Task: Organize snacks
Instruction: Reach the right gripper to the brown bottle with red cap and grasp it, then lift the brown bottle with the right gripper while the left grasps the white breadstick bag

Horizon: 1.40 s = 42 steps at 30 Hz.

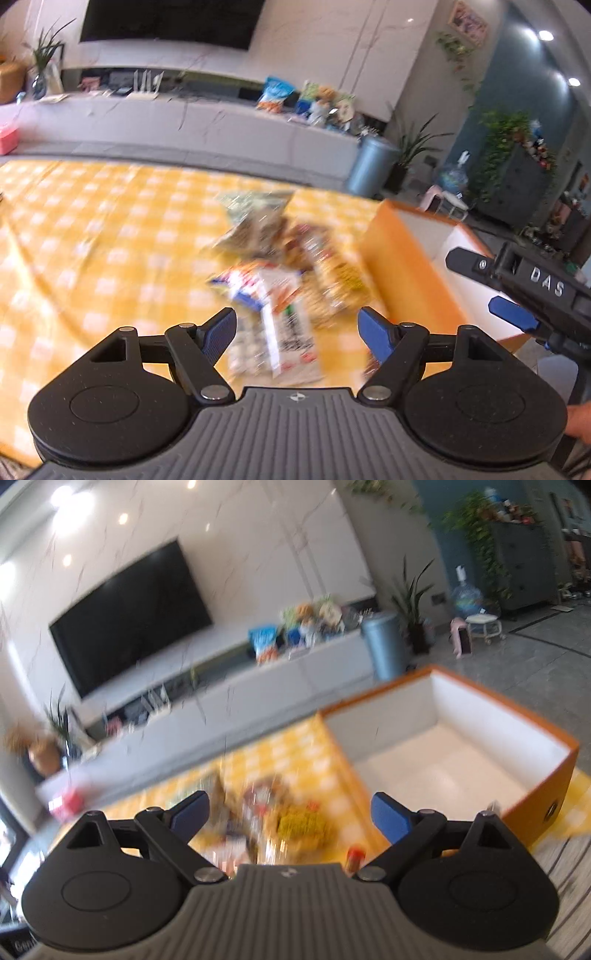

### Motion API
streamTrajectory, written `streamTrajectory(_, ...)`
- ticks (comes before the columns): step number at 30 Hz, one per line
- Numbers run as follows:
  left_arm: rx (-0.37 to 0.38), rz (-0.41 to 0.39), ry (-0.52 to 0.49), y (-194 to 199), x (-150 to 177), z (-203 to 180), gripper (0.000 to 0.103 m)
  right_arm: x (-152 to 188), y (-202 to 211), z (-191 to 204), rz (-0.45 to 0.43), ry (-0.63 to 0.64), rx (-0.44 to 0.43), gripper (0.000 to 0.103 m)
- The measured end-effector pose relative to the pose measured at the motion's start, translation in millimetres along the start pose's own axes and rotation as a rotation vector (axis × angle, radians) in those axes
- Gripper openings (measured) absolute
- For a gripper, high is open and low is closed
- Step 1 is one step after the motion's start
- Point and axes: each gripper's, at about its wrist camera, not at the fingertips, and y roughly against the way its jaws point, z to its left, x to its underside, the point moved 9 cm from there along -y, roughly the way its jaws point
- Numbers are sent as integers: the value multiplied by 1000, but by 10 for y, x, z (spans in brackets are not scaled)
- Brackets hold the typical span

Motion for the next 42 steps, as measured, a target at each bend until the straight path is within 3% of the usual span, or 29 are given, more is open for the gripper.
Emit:
streamTrajectory(6, -94, 74, 25, -229, 186, 419, 88, 456, -251, 52, 69, 104, 69, 92)
streamTrajectory(9, -86, 100, 47, -327, 247, 515, 88, 581, -319, -23, 62, 97, 135, 92)
streamTrajectory(11, -81, 116, 57, -378, 308, 580, 88, 669, -390, -34, 72, 89, 131, 90)
streamTrajectory(16, -89, 137, 42, -432, 367, 581, 88, 921, -558, -39, 117, 166, 186, 88)
streamTrajectory(17, -87, 137, 40, -436, 370, 566, 88, 962, -605, -68, 144, 169, 209, 78)
streamTrajectory(18, -87, 137, 40, -443, 366, 553, 88, 1001, -656, -97, 172, 160, 223, 55)
streamTrajectory(20, -91, 139, 33, -446, 369, 543, 88, 1036, -743, -207, 228, 102, 246, 33)
streamTrajectory(23, -93, 144, 10, -463, 378, 502, 88, 1074, -843, -348, 276, 12, 249, 38)
streamTrajectory(25, -72, 146, 29, -478, 380, 477, 88, 1061, -891, -405, 274, -25, 266, 49)
streamTrajectory(27, -29, 147, 75, -485, 376, 443, 88, 1056, -972, -393, 281, -7, 292, 67)
streamTrajectory(29, -5, 144, 83, -484, 374, 397, 88, 1105, -1112, -352, 338, 38, 305, 68)
streamTrajectory(31, -13, 138, 76, -474, 380, 374, 88, 1122, -1167, -306, 342, 77, 314, 66)
streamTrajectory(33, -27, 140, 65, -473, 389, 364, 88, 1128, -1173, -277, 334, 107, 312, 49)
streamTrajectory(35, -37, 146, 64, -477, 397, 374, 88, 1134, -1125, -275, 328, 100, 290, 39)
streamTrajectory(40, -53, 148, 72, -474, 395, 432, 88, 1262, -951, -172, 350, 150, 217, 27)
streamTrajectory(42, -49, 150, 74, -474, 394, 446, 88, 1333, -888, -88, 366, 200, 184, 29)
